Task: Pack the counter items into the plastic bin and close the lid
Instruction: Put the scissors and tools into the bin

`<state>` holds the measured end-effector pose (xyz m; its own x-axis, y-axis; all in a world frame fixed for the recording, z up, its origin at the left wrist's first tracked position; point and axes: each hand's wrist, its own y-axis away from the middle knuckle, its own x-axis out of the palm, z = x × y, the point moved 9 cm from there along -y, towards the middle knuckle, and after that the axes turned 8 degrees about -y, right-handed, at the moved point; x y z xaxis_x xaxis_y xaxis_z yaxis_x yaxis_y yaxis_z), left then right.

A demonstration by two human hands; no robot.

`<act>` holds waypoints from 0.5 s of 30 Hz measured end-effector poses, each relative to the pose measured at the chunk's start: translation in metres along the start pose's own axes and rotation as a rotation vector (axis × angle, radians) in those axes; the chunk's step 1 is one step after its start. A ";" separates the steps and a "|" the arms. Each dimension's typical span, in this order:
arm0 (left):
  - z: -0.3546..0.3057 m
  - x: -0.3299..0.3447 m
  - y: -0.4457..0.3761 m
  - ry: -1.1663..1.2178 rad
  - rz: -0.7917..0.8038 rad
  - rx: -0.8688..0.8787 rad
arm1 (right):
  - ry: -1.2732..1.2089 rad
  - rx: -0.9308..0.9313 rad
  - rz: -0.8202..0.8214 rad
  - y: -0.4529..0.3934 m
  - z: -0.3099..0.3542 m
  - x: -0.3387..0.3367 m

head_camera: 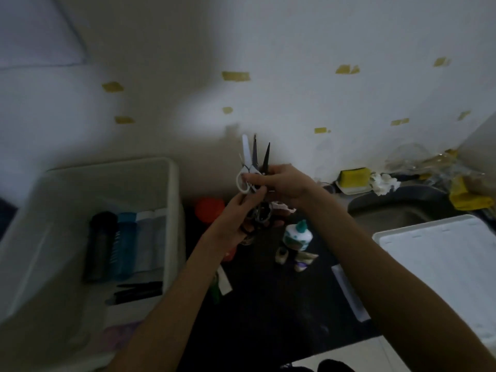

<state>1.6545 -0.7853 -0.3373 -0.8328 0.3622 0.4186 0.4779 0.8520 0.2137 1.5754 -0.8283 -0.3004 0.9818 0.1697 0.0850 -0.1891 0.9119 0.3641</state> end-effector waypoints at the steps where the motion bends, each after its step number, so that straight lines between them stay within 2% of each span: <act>1: -0.007 -0.010 0.012 -0.053 0.010 0.038 | -0.002 0.001 0.020 -0.001 0.000 0.018; 4: -0.026 -0.046 0.040 -0.175 -0.048 0.115 | 0.048 -0.055 0.049 -0.002 0.007 0.064; 12: -0.049 -0.122 0.106 -0.243 -0.102 0.129 | 0.205 -0.207 0.159 0.002 0.029 0.158; 15: -0.045 -0.146 0.121 -0.201 -0.145 0.125 | 0.487 -0.322 0.135 0.003 0.036 0.183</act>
<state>1.8464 -0.7520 -0.3331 -0.9345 0.2905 0.2056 0.3223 0.9358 0.1429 1.7539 -0.8075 -0.2506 0.8582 0.3743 -0.3512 -0.3732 0.9248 0.0737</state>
